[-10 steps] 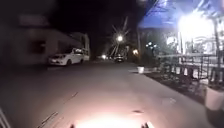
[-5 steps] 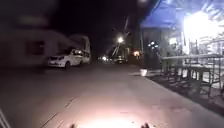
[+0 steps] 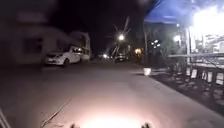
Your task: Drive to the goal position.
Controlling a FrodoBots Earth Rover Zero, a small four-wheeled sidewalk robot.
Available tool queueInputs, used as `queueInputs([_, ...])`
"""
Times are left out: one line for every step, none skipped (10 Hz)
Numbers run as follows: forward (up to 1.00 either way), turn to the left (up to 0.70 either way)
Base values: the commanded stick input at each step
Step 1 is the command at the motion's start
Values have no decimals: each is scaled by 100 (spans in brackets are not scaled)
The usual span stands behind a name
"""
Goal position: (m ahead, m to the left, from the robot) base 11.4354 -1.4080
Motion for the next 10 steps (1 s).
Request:
queueInputs([70,0])
queueInputs([70,0])
queueInputs([70,0])
queueInputs([70,0])
queueInputs([70,0])
queueInputs([70,0])
queueInputs([70,0])
queueInputs([70,0])
queueInputs([70,0])
queueInputs([70,0])
